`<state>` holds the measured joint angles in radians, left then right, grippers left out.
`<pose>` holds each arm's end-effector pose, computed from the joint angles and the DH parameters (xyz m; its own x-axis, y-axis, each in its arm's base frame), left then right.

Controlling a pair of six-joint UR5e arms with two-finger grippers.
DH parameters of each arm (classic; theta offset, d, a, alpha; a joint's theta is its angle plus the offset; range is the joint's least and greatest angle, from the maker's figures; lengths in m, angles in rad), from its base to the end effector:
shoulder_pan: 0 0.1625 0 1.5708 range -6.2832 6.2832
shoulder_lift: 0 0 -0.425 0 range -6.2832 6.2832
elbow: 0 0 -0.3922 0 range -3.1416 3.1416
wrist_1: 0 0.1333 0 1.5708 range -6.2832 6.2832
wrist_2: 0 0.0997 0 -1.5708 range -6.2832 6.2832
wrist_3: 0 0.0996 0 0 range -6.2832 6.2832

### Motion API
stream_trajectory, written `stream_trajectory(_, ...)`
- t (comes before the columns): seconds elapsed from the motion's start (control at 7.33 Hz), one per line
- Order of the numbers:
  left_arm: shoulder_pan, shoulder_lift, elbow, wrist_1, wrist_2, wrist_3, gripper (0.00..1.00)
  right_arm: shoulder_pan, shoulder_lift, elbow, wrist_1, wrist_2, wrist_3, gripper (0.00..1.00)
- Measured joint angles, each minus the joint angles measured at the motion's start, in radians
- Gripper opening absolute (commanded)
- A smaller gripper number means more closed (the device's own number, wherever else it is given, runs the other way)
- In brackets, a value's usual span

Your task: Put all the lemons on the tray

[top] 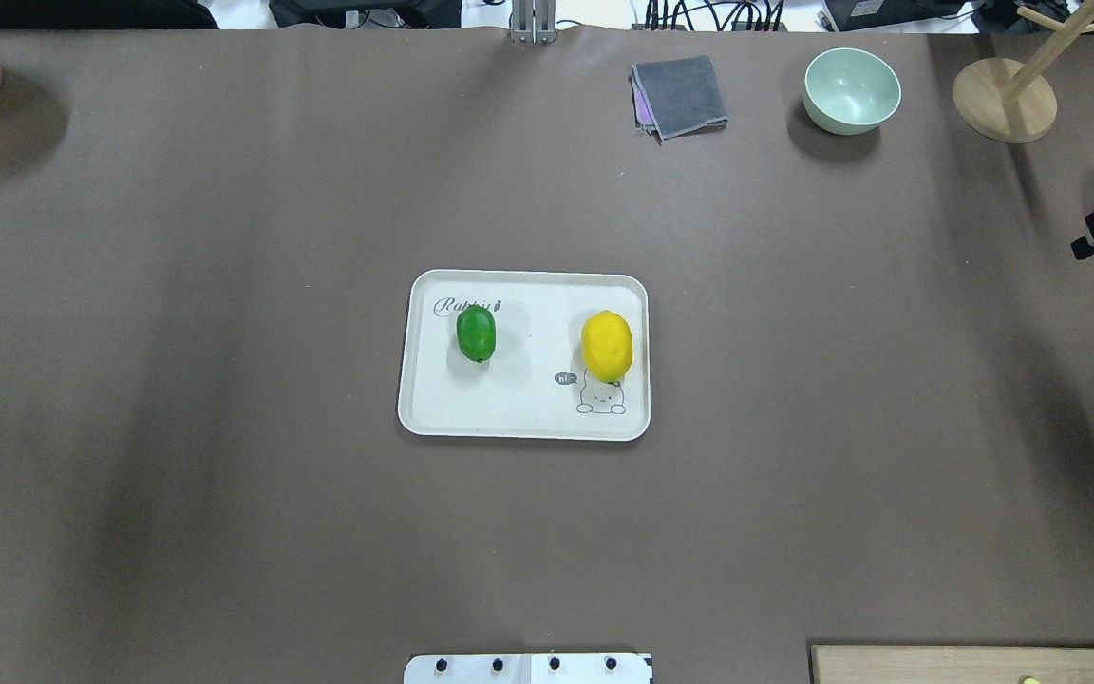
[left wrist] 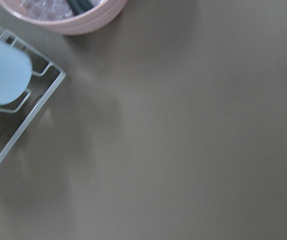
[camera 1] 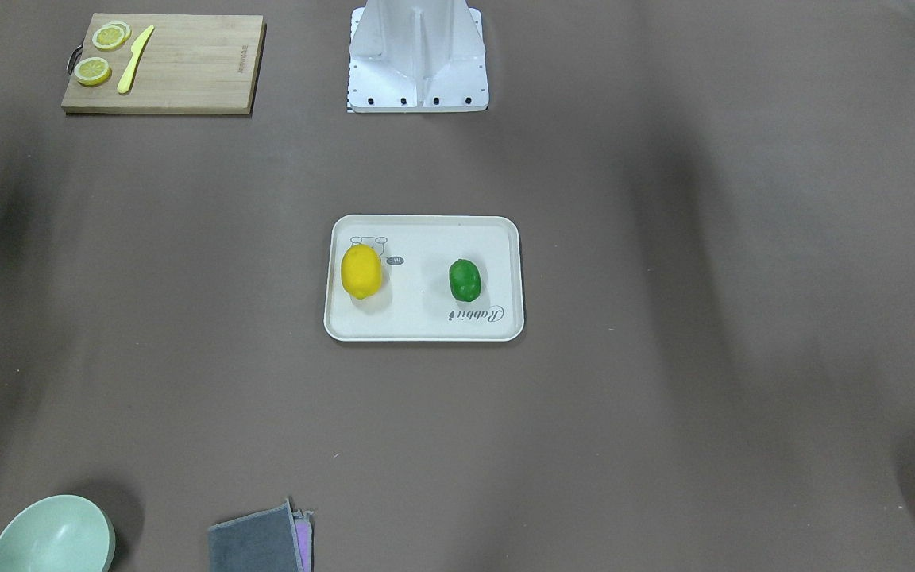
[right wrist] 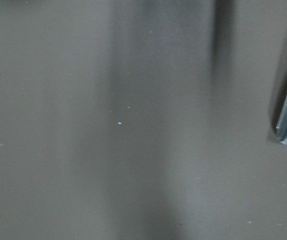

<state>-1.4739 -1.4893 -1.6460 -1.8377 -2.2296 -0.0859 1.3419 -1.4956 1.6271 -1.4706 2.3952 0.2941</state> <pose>-0.0261 -0.4790 0.6390 0.7769 0.1501 -0.6114 -0.0269 0.9782 0.2060 -0.0624 -0.5331 0.5778 0.6603 -0.0298 0.7504 0.0308 0.9994 0.0126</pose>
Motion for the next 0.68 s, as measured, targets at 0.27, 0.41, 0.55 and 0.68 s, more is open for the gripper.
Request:
stream_trajectory(0.27, -0.075, 0.052, -0.017, 0.001, -0.053, 0.005, 0.99, 0.076, -0.015, 0.005, -0.041, -0.06, -0.073, 1.0)
stream_trajectory(0.41, -0.095, 0.057, -0.023, 0.012, -0.062, 0.006, 0.99, 0.112, -0.02, 0.014, -0.076, -0.075, -0.092, 1.0)
stream_trajectory(0.55, -0.103, 0.052, -0.036, 0.048, -0.064, 0.006, 0.99, 0.132, -0.033, 0.023, -0.094, -0.077, -0.099, 1.0)
stream_trajectory(0.68, -0.106, 0.046, -0.064, 0.112, -0.064, 0.004, 0.99, 0.14, -0.047, 0.028, -0.099, -0.067, -0.099, 1.0)
